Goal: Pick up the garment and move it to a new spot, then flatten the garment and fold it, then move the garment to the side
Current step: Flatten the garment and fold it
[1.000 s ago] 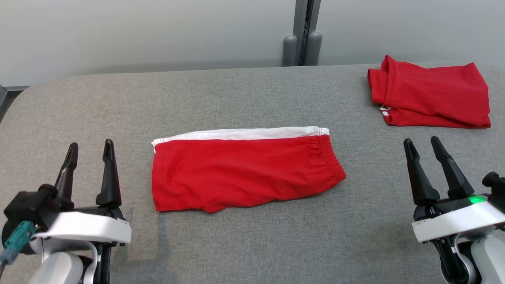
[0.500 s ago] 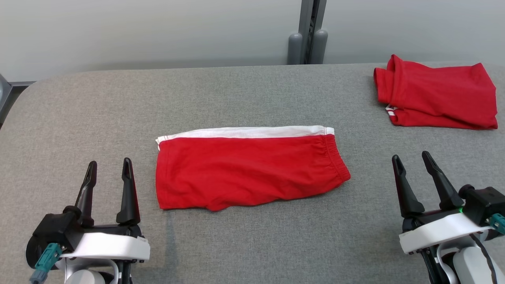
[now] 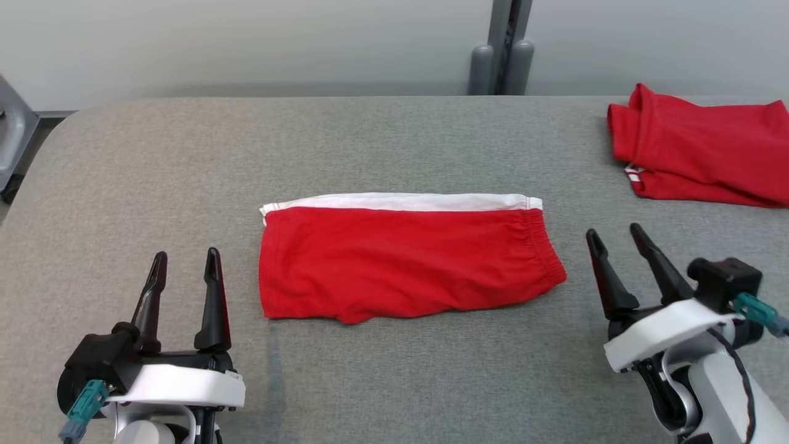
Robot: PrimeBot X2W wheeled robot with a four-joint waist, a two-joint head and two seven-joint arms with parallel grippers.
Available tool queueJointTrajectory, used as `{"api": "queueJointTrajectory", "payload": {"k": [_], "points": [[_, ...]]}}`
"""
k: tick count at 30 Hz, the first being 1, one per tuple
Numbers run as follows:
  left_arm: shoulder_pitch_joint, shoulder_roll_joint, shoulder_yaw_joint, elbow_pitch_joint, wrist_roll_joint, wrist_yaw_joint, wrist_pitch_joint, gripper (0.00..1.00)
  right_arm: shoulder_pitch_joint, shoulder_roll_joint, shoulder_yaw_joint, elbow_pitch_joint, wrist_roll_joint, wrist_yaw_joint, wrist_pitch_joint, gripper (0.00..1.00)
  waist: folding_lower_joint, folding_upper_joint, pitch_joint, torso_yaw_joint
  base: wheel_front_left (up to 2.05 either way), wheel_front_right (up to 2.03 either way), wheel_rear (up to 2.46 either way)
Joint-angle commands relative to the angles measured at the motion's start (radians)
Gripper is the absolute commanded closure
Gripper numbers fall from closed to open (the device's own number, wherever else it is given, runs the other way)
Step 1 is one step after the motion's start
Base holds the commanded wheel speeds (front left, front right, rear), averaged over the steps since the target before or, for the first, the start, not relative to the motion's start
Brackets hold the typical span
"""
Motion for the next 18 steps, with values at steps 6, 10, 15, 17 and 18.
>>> {"api": "queueJointTrajectory", "payload": {"k": [6, 10, 15, 17, 18], "points": [[-0.028, -0.020, 0.016, 0.021, 0.026, -0.027, -0.001, 0.00, -0.097, -0.024, 0.063, 0.154, 0.077, 0.000, 0.055, 0.00, 0.0000, -0.0001, 0.022, 0.052, 0.00, 0.00, 0.00], [-0.030, -0.033, 0.022, 0.033, 0.034, -0.041, -0.001, 0.00, -0.142, -0.019, 0.087, 0.248, 0.124, 0.000, 0.075, 0.00, 0.0000, -0.0001, 0.028, 0.078, 0.00, 0.00, 0.00], [-0.040, -0.041, 0.032, 0.042, 0.044, -0.053, -0.001, 0.00, -0.184, -0.019, 0.116, 0.345, 0.188, 0.000, 0.104, 0.00, 0.0000, -0.0001, 0.032, 0.097, 0.00, 0.00, 0.00], [-0.044, -0.044, 0.035, 0.045, 0.047, -0.059, -0.001, 0.00, -0.199, -0.013, 0.120, 0.380, 0.214, 0.000, 0.116, 0.00, 0.0000, -0.0001, 0.035, 0.103, 0.00, 0.00, 0.00], [-0.044, -0.044, 0.035, 0.045, 0.047, -0.059, -0.001, 0.00, -0.199, -0.013, 0.120, 0.380, 0.214, 0.000, 0.116, 0.00, 0.0000, -0.0001, 0.035, 0.103, 0.00, 0.00, 0.00]]}}
